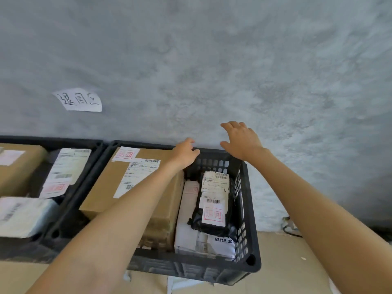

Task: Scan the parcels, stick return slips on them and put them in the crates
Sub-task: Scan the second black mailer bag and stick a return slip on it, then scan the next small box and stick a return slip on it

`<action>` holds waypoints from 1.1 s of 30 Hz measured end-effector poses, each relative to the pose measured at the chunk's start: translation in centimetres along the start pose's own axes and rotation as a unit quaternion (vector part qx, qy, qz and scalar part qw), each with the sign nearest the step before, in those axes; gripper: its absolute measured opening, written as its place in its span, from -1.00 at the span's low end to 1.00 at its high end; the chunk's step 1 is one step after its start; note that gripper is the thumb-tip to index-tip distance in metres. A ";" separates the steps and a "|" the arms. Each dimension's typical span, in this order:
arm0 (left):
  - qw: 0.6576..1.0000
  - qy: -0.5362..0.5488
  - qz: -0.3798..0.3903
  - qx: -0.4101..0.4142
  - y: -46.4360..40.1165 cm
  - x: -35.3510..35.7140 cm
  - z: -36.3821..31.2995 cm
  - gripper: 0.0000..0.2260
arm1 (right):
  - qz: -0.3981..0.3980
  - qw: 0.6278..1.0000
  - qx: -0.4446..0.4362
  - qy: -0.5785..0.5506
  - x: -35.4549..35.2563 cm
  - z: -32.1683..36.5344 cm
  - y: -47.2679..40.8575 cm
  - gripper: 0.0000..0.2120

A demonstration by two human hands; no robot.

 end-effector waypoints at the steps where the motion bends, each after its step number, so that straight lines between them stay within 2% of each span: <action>1: 0.999 -0.034 -0.019 0.013 0.5 -2.3 -0.1 -0.58 | -0.007 1.000 -0.009 0.003 -1.1 1.3 -0.4 -0.47; 5: 0.979 -0.171 -0.110 0.028 4.0 -11.9 1.8 -0.58 | -0.040 0.998 -0.046 0.019 -5.3 8.2 -1.7 -0.46; 11: 0.926 -0.300 -0.227 -0.023 14.0 -25.6 9.6 -0.60 | -0.092 0.987 -0.133 0.024 -10.1 23.8 -2.7 -0.47; 16: 0.888 -0.345 -0.289 -0.100 25.3 -35.7 19.1 -0.60 | -0.123 0.964 -0.235 0.020 -12.1 40.7 -1.6 -0.48; 21: 0.844 -0.371 -0.347 -0.174 37.5 -43.5 28.9 -0.52 | -0.146 0.932 -0.329 0.029 -12.4 56.9 0.4 -0.46; 28: 0.787 -0.368 -0.409 -0.280 52.0 -51.6 39.9 -0.53 | -0.149 0.877 -0.456 0.023 -13.2 77.5 3.4 -0.45; 33: 0.762 -0.328 -0.438 -0.346 59.4 -55.3 48.0 -0.53 | -0.145 0.834 -0.533 0.007 -12.2 91.6 5.3 -0.45</action>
Point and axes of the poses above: each hand's wrist, its own y-axis away from the middle knuckle, its own x-axis out of the palm, z = x × y, the point moved 2 cm from there along -y, towards the middle knuckle, and after that the axes turned 8 degrees about z, right-handed, at the moved point
